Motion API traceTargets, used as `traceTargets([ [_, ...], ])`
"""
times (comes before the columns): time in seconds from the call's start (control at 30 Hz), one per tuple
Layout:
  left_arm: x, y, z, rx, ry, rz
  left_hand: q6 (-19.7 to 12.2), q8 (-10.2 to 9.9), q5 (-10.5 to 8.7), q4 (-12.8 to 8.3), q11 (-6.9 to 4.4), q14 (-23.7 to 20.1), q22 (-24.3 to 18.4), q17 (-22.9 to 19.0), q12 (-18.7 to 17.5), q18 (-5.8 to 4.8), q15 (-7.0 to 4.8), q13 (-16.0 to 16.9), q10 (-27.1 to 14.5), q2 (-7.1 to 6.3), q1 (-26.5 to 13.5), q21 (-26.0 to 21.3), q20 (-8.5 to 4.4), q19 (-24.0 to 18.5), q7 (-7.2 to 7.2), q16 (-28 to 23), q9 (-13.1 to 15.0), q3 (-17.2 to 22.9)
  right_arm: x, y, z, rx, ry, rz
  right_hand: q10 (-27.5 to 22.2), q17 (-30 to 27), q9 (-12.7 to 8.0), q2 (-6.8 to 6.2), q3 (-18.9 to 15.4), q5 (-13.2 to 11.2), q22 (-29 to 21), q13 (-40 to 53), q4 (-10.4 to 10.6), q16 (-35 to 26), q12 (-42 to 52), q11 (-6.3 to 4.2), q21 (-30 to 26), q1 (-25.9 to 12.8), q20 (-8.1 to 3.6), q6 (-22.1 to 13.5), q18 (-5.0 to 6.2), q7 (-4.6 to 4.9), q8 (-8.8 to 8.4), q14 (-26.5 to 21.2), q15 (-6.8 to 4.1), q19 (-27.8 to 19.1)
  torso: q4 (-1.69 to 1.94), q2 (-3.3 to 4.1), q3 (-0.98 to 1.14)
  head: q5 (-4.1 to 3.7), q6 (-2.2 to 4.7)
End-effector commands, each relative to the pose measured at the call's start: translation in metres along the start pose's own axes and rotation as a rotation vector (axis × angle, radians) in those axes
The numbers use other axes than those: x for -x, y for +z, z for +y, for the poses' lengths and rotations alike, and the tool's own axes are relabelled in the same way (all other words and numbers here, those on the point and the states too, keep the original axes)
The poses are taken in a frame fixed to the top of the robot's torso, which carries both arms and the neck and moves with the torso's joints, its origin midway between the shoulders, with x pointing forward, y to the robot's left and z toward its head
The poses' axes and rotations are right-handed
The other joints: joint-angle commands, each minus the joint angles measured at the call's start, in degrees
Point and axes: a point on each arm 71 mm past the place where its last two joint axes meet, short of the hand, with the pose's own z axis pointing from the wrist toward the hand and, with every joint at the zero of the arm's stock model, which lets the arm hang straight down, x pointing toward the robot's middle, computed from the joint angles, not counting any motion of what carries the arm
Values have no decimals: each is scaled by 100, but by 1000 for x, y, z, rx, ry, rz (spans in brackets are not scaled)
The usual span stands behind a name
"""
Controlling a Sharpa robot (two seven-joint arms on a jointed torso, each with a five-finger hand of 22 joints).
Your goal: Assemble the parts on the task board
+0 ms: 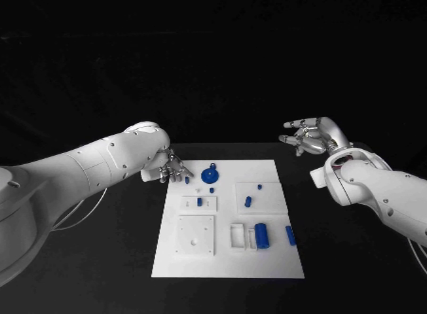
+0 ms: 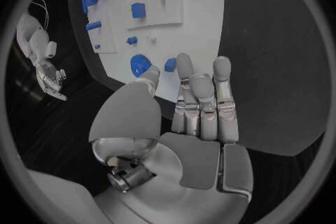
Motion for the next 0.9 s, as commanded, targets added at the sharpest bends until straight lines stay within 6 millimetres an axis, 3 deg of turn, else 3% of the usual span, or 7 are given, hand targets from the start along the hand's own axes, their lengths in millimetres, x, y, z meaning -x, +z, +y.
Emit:
traceTargets([
  [0.03, -4, 0, -3, -22, 19, 48, -55, 11, -6, -24, 46, -49, 116, -9, -17, -33, -1, 9, 266, 35, -19, -31, 19, -2, 4, 28, -8, 16, -1, 0, 1, 9, 2, 4, -36, -5, -7, -28, -18, 22, -2, -5, 27, 25, 8, 11, -38, -31, 0, -30, 39, 10, -4, -52, 1, 196, -4, 8, 0, -9, -6],
  [0.27, -5, 1, -3, -31, 10, 55, -55, 24, -5, -167, 51, -63, 116, -30, -31, -29, 3, 28, 265, 217, -28, -32, 25, -10, 8, 45, -48, 23, -1, 0, 1, 9, 2, 3, -36, -4, -7, -29, -8, 25, 2, -8, 32, 27, 7, 11, -37, -23, 0, -28, 40, 10, -4, -51, 1, 197, 0, 3, -3, -25, -7],
  [0.3, -5, 1, -3, -32, 8, 55, -55, 24, -20, -247, 60, -65, 116, -34, -33, -29, 6, 32, 266, 326, -15, -35, 28, -13, 10, 51, -56, -35, -1, 0, 1, 8, 2, 3, -36, -4, -7, -29, -8, 25, 2, -8, 32, 27, 7, 11, -37, -23, 0, -28, 40, 10, -4, -51, 1, 197, 2, 3, -3, -26, -8],
  [0.47, -5, 1, -4, -43, -14, 60, -91, -1, -6, -464, 63, -74, 117, -45, -37, -26, 11, 42, 265, 624, 68, -37, 32, -16, 26, 61, -105, -197, -1, 0, 1, 8, 2, 3, -36, -4, -7, -29, -8, 25, 2, -8, 32, 27, 7, 11, -37, -23, 0, -28, 40, 10, -4, -51, 1, 197, 3, 9, -3, -31, -6],
  [0.9, -3, 1, -6, -68, -51, 49, -103, -4, -7, -645, 68, -88, 117, -59, -40, -24, 13, 52, 265, 962, 366, -39, 35, -25, 29, 81, -213, -368, -1, 1, 1, 6, 2, 5, -36, -4, -7, -29, -8, 25, 2, -8, 32, 27, 7, 11, -37, -23, 0, -28, 40, 10, -4, -51, 1, 197, 4, 12, -4, -31, -18],
])
